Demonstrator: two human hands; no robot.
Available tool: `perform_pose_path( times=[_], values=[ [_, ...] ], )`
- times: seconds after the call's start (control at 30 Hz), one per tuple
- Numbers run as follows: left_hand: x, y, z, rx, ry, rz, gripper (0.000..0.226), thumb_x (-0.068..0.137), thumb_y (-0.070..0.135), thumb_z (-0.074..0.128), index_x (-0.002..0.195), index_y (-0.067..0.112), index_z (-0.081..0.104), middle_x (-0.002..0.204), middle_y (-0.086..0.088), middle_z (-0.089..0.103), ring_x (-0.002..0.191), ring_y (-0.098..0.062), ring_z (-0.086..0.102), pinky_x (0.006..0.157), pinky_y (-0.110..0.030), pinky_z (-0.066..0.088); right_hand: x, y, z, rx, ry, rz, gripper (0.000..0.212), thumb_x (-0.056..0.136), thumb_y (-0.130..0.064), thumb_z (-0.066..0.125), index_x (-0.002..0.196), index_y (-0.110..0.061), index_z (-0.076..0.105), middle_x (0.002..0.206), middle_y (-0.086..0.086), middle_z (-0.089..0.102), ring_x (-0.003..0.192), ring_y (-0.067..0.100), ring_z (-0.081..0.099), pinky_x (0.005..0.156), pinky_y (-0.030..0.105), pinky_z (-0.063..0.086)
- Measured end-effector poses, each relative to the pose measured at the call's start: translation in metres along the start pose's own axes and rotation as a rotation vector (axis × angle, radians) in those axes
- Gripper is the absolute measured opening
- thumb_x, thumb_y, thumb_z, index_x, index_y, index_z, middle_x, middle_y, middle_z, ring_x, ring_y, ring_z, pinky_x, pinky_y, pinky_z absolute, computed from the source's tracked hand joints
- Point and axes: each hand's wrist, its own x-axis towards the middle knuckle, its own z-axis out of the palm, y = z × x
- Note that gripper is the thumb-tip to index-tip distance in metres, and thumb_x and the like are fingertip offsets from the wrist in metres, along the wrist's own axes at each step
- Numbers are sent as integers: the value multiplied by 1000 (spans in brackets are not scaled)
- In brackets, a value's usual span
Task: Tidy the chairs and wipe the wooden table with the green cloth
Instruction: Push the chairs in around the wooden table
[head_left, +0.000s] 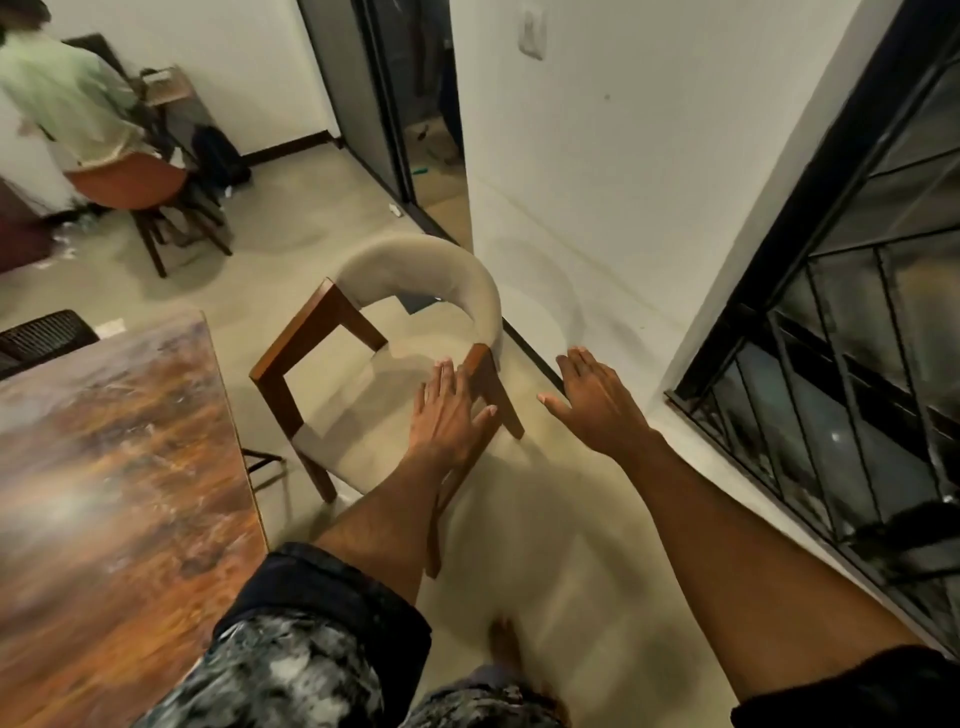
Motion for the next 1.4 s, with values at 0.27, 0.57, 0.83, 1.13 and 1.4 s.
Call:
perform_pose_path(
  times=[0.27, 0.57, 0.83, 1.13, 1.4],
  values=[
    [80, 6, -10, -16, 26, -80, 89, 106, 70, 30, 169, 17, -2, 177, -9, -15, 163, -30, -16, 129, -50, -9, 93, 19, -18, 0, -34, -93, 76, 110, -56, 38, 163, -2, 28, 172, 24, 22, 162, 36, 18, 129, 48, 21],
    [126, -14, -29, -52, 92, -228, 87, 107, 67, 28, 170, 17, -6, 177, -9, -15, 163, -29, -16, 132, -53, -7, 191, 21, -36, 9, -29, -223, 103, 94, -78, 10, 164, -5, 30, 172, 21, 25, 161, 37, 23, 130, 51, 24],
    [169, -14, -10, -112, 178, -441, 87, 107, 68, 26, 170, 17, -6, 178, -8, -14, 163, -29, -15, 131, -52, -7, 275, 30, -31, -45, -106, -438, 90, 99, -73, 23, 160, -7, 37, 169, 19, 34, 157, 40, 32, 129, 54, 27],
    [217, 56, -5, -236, 187, -644, 88, 108, 66, 28, 169, 15, -10, 176, -9, -19, 163, -27, -18, 129, -46, -11, 363, 80, -42, -115, -178, -673, 73, 107, -61, 41, 161, -12, 32, 170, 15, 32, 159, 36, 29, 128, 50, 26],
    [208, 65, 24, -307, 267, -805, 86, 109, 63, 29, 169, 14, -8, 177, -8, -17, 163, -25, -18, 128, -44, -11, 382, 75, -21, -235, -304, -846, 69, 111, -55, 40, 162, -10, 29, 172, 15, 29, 160, 34, 28, 129, 48, 23]
  ],
)
